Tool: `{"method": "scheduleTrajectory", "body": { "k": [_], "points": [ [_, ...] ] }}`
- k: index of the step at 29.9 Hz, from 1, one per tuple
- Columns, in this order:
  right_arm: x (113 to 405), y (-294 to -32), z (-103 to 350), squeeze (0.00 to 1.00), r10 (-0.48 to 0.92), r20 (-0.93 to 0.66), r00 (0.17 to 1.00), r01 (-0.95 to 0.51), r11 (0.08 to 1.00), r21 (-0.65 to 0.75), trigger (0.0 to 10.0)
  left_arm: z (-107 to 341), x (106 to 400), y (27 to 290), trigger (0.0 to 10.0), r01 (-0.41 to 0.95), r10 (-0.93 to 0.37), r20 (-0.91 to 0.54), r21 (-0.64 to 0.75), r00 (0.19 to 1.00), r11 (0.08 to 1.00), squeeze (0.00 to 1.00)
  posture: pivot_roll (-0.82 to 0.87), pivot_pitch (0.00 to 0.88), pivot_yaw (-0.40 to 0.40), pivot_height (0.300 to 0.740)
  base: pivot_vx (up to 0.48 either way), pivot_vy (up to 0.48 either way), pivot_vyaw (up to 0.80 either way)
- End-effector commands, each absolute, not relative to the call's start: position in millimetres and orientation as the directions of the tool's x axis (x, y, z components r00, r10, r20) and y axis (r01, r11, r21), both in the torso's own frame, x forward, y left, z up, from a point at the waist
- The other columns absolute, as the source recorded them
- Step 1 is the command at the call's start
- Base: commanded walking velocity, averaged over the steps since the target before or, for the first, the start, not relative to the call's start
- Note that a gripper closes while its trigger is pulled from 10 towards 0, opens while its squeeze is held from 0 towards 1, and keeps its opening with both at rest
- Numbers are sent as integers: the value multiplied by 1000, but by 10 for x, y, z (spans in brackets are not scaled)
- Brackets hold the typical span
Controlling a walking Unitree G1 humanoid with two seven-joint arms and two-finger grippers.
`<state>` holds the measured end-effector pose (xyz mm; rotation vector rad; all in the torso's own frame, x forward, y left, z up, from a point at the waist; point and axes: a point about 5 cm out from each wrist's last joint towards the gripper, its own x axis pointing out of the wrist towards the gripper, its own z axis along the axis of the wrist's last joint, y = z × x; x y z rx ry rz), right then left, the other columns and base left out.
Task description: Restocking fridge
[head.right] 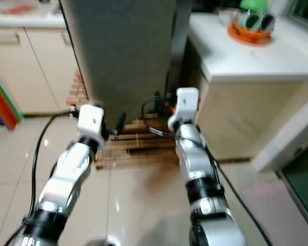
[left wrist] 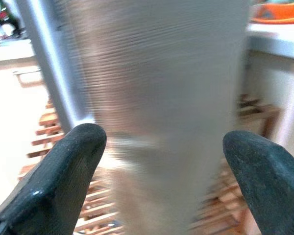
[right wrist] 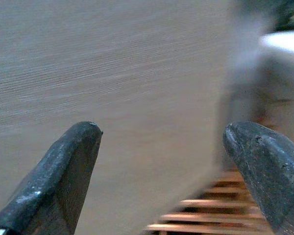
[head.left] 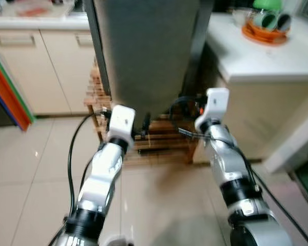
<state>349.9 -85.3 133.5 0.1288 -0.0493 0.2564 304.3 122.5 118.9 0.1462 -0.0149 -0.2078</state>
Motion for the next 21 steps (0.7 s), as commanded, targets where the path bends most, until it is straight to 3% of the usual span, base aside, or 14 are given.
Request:
{"method": "scheduleTrajectory", "body": {
  "k": [1,12,15,16,21],
  "points": [
    [3548,-897,1431,0,245,84,966,-254,960,116,10000,1202,3036,1184,10000,216,-219,9,128,976,968,0,27,7,-29,740,352,0,0],
    [3544,-739,1536,0,300,101,949,-313,938,152,10000,1105,3044,1239,10000,147,-142,-45,164,989,975,0,45,0,-41,740,0,0,0],
    [3552,-606,1548,0,343,99,934,-355,922,158,10000,1107,3064,1247,10000,142,-137,-44,153,990,978,0,46,0,-44,740,0,0,0],
    [3576,-446,1619,0,390,107,915,-403,900,164,10000,1114,3061,1245,10000,134,-130,-39,155,991,979,0,50,0,-50,740,0,0,0],
    [3589,-368,1678,0,417,118,901,-432,887,164,10000,1099,3043,1283,10000,88,-83,-36,181,996,980,0,64,0,-60,740,0,0,0]
  ]
}}
